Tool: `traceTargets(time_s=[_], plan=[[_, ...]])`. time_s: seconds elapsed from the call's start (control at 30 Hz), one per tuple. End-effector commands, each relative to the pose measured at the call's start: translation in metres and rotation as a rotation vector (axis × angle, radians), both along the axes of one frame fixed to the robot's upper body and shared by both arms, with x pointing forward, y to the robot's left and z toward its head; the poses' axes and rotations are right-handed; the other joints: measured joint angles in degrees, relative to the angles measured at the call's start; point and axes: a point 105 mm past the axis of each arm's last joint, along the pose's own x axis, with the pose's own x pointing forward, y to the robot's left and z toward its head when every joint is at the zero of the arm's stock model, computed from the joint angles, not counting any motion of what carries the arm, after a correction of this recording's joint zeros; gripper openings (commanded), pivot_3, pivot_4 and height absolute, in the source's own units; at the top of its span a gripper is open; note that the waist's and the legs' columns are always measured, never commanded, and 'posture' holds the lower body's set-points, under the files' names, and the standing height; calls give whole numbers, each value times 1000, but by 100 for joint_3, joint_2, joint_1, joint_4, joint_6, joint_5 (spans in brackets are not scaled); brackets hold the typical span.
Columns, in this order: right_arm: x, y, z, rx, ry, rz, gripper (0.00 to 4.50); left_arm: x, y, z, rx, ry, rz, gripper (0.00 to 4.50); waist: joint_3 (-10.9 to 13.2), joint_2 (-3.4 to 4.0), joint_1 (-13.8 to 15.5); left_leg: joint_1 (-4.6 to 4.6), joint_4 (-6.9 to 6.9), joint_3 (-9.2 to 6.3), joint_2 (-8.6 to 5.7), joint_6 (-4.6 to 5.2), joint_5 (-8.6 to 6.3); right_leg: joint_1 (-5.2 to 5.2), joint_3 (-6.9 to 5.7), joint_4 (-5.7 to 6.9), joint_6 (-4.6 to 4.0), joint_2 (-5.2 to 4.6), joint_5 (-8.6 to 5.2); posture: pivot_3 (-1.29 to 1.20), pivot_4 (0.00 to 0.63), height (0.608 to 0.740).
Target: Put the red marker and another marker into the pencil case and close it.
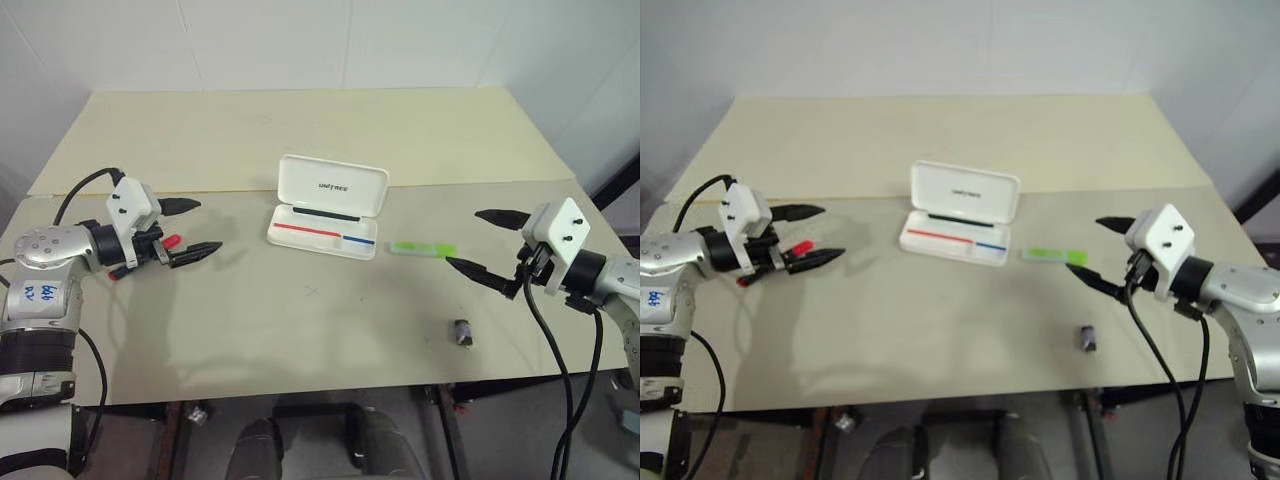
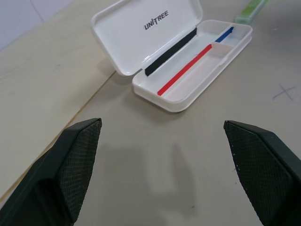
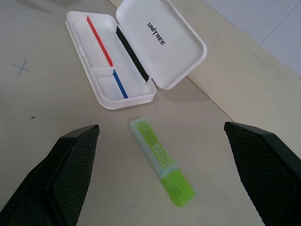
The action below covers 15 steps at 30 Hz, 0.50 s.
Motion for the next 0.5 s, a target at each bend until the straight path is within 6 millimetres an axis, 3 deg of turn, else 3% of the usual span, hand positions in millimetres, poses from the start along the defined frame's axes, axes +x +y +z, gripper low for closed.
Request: traceTargets(time_s=[0.03, 0.2, 0.37, 0.5], plan=[[3, 2, 15, -15, -62, 17, 4500, 2, -8, 19, 1, -60, -37, 4480, 1, -1, 4, 1, 1, 2, 0, 1, 1, 0, 2, 2, 0, 1, 0, 0, 150, 740], [2, -4, 18, -8, -63, -4, 4500, 3, -11, 15, -46, -57, -29, 4480, 1, -1, 10, 18, -6, 13, 0, 0, 1, 4, 16, 7, -1, 2, -1, 0, 150, 740], [1, 18, 33, 25, -53, 59, 4500, 4, -8, 16, -27, -46, -35, 4480, 2, -4, -10, 29, -7, 28, 0, 0, -2, 2, 37, 18, 2, 5, 1, 0, 150, 740], [0, 50, 32, -11, -16, 158, 4500, 1, -9, 19, -15, -36, -57, 4480, 3, -6, -23, 56, -9, 53, 1, 0, -2, 5, 64, 26, -1, 7, -1, 0, 150, 740]])
